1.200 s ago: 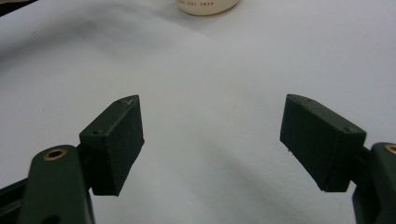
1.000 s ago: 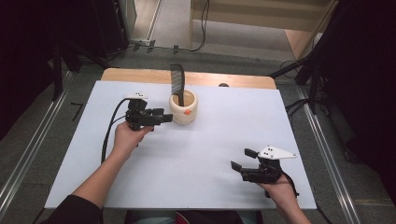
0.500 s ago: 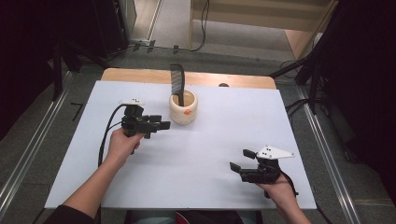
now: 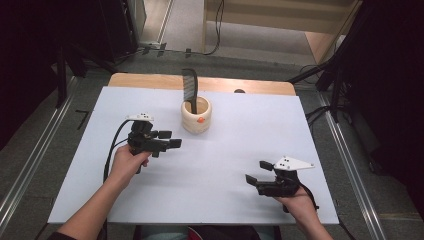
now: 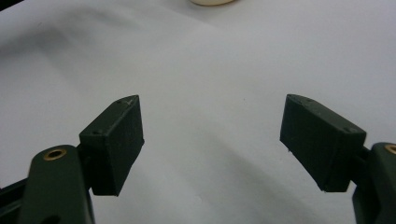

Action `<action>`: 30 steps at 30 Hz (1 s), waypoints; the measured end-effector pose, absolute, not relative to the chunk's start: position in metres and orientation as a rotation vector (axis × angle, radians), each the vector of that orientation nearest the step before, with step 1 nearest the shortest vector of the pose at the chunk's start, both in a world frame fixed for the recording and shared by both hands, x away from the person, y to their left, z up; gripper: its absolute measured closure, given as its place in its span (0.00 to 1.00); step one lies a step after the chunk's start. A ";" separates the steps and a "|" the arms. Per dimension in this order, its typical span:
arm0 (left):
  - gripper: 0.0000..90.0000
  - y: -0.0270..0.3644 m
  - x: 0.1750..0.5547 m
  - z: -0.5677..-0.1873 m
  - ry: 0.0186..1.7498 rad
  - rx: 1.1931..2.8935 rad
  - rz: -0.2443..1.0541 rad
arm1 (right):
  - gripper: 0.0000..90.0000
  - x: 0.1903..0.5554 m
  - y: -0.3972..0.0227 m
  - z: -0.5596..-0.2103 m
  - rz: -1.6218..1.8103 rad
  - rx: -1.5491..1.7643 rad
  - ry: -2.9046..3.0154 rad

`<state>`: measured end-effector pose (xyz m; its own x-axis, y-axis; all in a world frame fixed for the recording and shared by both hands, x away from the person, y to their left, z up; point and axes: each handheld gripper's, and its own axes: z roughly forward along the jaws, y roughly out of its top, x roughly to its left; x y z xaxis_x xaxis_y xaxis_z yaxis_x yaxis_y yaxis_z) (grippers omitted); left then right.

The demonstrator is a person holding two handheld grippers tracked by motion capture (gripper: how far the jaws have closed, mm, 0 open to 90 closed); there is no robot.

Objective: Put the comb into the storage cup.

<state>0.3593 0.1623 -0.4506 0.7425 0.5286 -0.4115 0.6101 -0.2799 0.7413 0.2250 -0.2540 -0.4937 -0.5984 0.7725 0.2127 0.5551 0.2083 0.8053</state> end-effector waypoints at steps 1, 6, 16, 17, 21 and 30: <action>0.33 0.163 0.358 -0.451 0.866 1.952 -0.105 | 0.22 0.225 -0.254 -0.494 1.338 1.263 2.247; 0.33 0.165 0.352 -0.453 0.866 1.966 -0.108 | 0.22 0.225 -0.254 -0.494 1.340 1.267 2.247; 0.33 0.171 0.338 -0.456 0.870 1.985 -0.136 | 0.22 0.225 -0.253 -0.494 1.346 1.257 2.252; 0.33 0.171 0.337 -0.456 0.871 1.992 -0.139 | 0.22 0.225 -0.253 -0.494 1.342 1.257 2.254; 0.33 0.171 0.332 -0.459 0.868 2.007 -0.148 | 0.22 0.226 -0.253 -0.493 1.341 1.257 2.258; 0.33 0.172 0.322 -0.460 0.860 2.030 -0.161 | 0.22 0.226 -0.253 -0.494 1.333 1.262 2.267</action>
